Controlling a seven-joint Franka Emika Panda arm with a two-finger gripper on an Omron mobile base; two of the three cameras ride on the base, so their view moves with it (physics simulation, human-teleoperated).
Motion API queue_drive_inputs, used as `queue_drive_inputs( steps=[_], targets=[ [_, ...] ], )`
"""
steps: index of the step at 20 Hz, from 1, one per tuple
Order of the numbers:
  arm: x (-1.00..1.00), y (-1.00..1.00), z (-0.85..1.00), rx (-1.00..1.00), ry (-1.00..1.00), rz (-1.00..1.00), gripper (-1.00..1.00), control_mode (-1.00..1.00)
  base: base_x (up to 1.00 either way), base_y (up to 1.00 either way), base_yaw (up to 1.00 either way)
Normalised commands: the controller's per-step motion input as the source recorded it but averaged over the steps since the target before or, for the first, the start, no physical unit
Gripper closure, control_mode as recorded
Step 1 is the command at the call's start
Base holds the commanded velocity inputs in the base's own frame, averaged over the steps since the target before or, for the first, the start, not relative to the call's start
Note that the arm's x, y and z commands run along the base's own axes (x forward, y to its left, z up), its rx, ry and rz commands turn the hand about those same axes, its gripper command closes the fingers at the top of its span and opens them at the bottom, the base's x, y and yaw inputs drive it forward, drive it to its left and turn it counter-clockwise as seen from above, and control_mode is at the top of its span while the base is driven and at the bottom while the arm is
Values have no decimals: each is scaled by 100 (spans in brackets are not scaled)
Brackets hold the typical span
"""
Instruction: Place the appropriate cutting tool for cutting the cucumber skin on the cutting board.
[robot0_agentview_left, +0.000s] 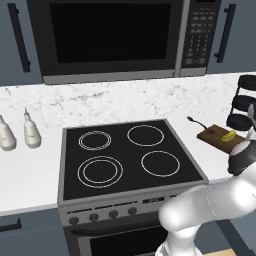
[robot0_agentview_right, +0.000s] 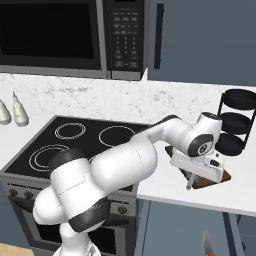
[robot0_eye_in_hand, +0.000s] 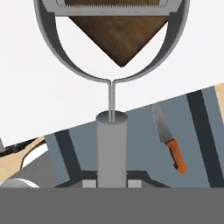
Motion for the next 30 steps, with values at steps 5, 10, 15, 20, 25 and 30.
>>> queue_drive_inputs(
  steps=[5,10,15,20,25,30],
  targets=[
    [62,-15,-10,-2,0,-31,100,-100,0,0,0],
    [38,-28,-23,0,0,-22,100,-100,0,0,0],
    [44,-11,-26,0,1,-16,100,-100,0,0,0],
    [40,-3,-16,0,5,-2,100,-100,0,0,0],
    [25,-2,-13,0,6,0,100,-100,0,0,0],
    [0,1,-43,0,8,0,100,-100,0,0,0]
  ],
)
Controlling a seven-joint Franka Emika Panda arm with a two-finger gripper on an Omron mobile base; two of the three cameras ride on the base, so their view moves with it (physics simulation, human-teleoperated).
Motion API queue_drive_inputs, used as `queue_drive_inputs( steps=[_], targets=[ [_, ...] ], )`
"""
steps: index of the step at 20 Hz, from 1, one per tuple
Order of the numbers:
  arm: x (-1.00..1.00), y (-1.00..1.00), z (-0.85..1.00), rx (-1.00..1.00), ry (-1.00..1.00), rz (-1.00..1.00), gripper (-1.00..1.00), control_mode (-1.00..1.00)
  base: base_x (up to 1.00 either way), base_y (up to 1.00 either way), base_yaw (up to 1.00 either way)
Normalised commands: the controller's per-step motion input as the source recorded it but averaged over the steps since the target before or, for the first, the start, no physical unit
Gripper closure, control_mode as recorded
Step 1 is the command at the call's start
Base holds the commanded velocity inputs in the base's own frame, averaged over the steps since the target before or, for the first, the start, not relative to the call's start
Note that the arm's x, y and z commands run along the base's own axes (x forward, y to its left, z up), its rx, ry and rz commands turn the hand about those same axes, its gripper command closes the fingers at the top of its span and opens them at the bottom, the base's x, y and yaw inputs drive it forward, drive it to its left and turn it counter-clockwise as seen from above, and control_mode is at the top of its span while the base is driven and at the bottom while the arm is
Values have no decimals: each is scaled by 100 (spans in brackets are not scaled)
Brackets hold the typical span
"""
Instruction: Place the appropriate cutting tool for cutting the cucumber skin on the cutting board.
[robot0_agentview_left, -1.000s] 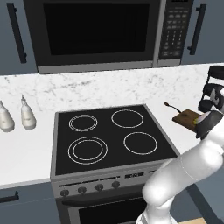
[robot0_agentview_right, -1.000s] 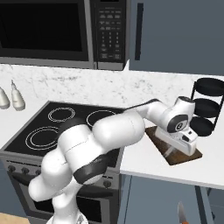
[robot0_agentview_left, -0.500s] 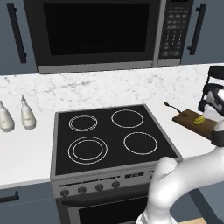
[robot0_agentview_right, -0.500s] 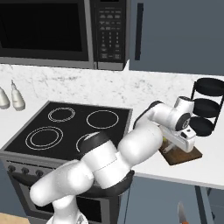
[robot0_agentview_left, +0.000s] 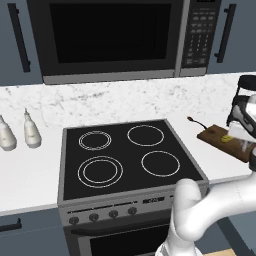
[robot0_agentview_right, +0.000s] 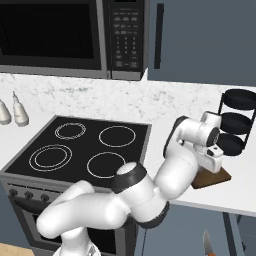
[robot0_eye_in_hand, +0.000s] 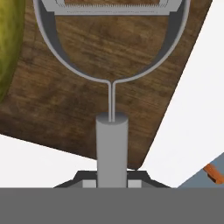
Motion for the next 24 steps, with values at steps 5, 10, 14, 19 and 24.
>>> queue_drive_inputs(
  steps=[5,10,14,19,24],
  targets=[
    [0,0,-34,0,2,0,100,-100,0,0,0],
    [0,0,-16,0,0,0,100,-100,0,0,0],
    [0,-8,-21,0,0,0,100,-100,0,0,0],
    [0,-1,-12,0,0,0,100,-100,0,0,0],
    [0,-1,-1,0,0,0,100,-100,0,0,0]
  ],
)
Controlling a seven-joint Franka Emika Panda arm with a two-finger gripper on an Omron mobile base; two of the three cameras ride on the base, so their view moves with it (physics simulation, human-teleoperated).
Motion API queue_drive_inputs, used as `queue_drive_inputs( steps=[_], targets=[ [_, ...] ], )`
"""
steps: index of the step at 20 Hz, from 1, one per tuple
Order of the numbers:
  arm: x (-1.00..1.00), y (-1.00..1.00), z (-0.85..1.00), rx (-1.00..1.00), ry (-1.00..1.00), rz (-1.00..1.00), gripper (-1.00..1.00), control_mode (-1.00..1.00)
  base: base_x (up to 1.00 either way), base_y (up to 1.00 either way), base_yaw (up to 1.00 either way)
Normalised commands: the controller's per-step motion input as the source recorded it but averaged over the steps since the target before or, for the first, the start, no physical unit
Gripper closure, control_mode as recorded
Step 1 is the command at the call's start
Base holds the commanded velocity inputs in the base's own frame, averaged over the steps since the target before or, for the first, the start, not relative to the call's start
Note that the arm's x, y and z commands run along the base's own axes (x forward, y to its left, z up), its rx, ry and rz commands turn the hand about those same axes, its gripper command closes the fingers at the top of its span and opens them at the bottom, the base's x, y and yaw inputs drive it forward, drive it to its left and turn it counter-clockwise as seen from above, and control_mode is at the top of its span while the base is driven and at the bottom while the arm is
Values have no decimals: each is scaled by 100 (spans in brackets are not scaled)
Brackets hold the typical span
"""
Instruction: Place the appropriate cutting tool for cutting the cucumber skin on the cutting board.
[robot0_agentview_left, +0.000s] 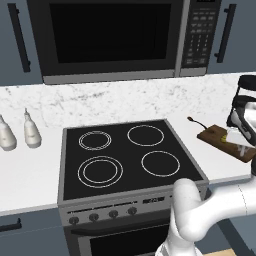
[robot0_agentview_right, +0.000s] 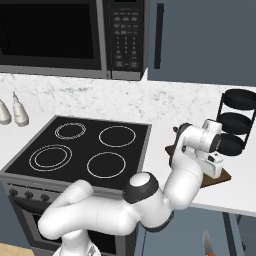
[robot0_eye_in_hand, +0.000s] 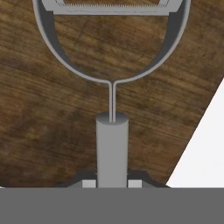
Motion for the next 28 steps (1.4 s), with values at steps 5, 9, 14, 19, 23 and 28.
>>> queue_drive_inputs(
  steps=[5,9,14,19,23,28],
  targets=[
    [0,-1,0,0,0,0,-100,-100,0,0,0],
    [4,0,-1,0,0,0,-100,-100,0,0,0],
    [1,-4,0,0,-1,0,-100,-100,0,0,0],
    [-11,0,29,0,-13,0,-100,-100,0,0,0],
    [-73,0,81,0,-17,2,-100,-100,0,0,0],
    [-100,28,62,-4,-27,8,-100,-100,0,0,0]
  ],
)
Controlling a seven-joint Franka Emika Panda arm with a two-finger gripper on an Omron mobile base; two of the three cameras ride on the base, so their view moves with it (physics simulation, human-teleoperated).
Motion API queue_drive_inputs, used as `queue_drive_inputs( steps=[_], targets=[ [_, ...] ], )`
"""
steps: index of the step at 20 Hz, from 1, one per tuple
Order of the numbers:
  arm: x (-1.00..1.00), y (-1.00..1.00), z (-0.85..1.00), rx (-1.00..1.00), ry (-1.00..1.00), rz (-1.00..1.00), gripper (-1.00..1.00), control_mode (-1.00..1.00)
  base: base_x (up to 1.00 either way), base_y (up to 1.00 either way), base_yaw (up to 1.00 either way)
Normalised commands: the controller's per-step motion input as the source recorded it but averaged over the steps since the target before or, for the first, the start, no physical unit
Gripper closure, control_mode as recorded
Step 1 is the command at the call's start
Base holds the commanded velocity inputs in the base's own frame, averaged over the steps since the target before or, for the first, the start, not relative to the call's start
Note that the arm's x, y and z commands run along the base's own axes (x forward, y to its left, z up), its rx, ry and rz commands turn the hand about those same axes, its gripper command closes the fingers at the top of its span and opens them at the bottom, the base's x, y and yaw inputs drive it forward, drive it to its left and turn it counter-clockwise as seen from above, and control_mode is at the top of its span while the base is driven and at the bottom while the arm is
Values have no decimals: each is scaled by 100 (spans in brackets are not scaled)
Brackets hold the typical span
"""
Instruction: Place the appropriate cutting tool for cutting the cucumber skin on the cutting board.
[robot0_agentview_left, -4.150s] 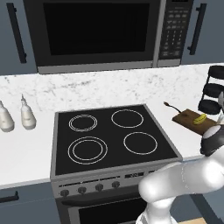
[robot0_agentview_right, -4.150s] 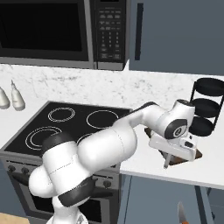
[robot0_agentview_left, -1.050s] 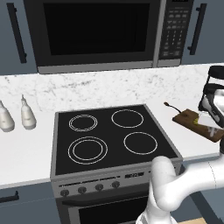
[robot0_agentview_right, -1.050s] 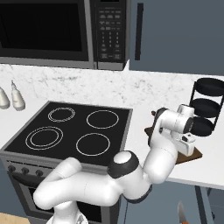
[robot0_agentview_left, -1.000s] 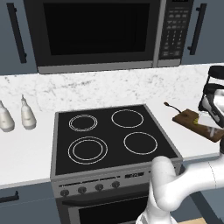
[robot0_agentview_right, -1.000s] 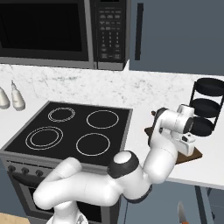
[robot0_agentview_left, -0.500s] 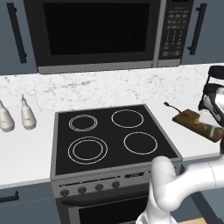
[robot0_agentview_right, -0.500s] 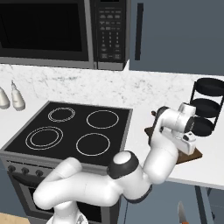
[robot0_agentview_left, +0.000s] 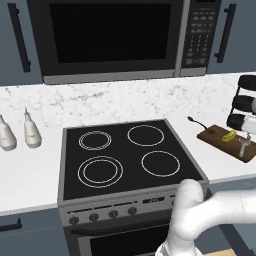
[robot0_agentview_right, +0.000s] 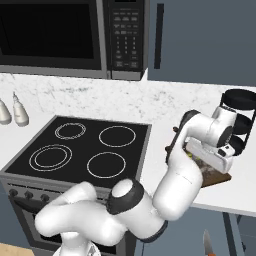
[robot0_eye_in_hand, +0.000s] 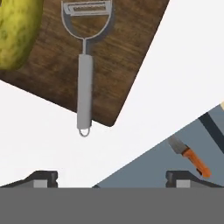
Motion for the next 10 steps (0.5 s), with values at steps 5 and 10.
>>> queue_drive_inputs(
  steps=[5,10],
  targets=[
    [-100,79,27,-12,-26,7,-100,-100,0,0,0],
    [-100,100,1,-19,-21,10,-100,-100,0,0,0]
  ],
)
